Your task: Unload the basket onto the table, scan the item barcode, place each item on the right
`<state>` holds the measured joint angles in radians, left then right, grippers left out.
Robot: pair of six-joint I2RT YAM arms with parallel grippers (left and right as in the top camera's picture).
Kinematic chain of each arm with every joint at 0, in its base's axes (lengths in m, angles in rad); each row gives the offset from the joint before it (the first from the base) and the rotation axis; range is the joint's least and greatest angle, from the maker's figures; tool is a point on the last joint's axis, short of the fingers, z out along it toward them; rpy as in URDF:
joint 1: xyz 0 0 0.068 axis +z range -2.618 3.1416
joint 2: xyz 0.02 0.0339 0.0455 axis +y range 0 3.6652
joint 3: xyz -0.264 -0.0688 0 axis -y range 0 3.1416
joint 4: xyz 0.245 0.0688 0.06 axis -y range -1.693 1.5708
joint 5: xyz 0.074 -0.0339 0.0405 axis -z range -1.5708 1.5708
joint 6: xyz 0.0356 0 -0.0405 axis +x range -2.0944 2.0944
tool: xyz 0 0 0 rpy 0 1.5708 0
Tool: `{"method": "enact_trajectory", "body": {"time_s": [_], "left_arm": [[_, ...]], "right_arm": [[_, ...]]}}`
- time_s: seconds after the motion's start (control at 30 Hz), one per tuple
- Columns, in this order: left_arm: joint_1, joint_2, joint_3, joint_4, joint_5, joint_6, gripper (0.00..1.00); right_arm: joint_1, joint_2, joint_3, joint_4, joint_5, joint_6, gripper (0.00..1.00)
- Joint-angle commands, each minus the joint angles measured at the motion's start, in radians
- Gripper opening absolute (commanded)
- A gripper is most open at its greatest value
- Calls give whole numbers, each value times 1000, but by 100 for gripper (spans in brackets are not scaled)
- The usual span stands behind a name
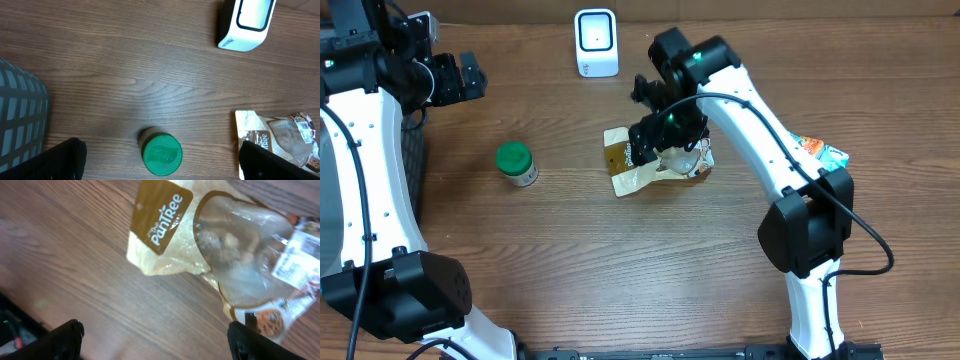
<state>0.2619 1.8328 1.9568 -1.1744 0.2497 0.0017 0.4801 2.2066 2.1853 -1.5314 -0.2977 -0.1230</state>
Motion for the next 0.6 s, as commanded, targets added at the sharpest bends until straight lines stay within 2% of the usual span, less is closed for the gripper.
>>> {"method": "enact_trajectory", "body": {"time_s": [0.0, 0.13, 0.27, 0.57], "left_arm": [[-1, -14, 10, 4, 5, -6, 99], [-1, -14, 10, 3, 5, -6, 100], [-1, -14, 10, 3, 5, -6, 100], [-1, -14, 10, 3, 5, -6, 100]], "right_arm": [[-26, -29, 31, -32, 48, 96, 88], [-40, -28, -26, -27, 155, 211, 82], [-44, -28, -122, 16, 267, 352, 72], [-44, -27, -365, 117, 271, 408, 59]]}}
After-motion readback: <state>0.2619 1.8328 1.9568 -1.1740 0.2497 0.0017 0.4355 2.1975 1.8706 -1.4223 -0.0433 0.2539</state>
